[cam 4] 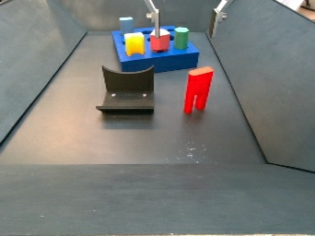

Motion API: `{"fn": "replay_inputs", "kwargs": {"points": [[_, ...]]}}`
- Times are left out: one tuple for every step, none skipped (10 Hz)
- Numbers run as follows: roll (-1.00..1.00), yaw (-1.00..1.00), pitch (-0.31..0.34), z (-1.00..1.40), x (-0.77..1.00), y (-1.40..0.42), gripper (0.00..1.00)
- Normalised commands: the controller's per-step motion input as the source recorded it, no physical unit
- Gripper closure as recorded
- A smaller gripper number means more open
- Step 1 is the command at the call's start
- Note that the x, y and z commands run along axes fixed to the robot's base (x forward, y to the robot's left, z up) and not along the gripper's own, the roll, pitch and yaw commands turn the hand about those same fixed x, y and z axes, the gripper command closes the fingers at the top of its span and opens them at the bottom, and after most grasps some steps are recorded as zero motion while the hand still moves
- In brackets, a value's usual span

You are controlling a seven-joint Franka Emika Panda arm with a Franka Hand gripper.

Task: Pick up the square-circle object. Move up. Move to above the board. Insert the square-circle object.
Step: Pick up the square-circle object.

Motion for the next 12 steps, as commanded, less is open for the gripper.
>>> {"fn": "replay_inputs", "kwargs": {"points": [[-0.04, 0.0, 0.0, 0.0, 0.0, 0.03, 0.0], [-0.07, 0.0, -0.037, -0.07, 0.0, 0.0, 0.0], [-0.03, 0.28, -0.107, -0.48, -0.17, 0.0, 0.0], [0.0, 0.93, 0.0, -0.61, -0.11, -0.07, 0.0], [0.02, 1.0, 0.01, -0.58, 0.0, -0.09, 0.0], [0.05, 1.0, 0.0, -0.58, 0.0, -0.12, 0.0], [0.08, 1.0, 0.0, -0.55, -0.03, -0.19, 0.0], [0.06, 0.84, -0.044, -0.45, -0.27, -0.24, 0.0], [0.0, 0.37, -0.096, -0.05, -0.03, -0.1, 0.0], [0.0, 0.09, 0.0, 0.0, 0.0, -0.02, 0.0], [0.01, 0.08, 0.0, -0.05, -0.08, -0.01, 0.0], [0.09, 0.12, -0.017, -0.18, -0.41, 0.0, 0.0]]}}
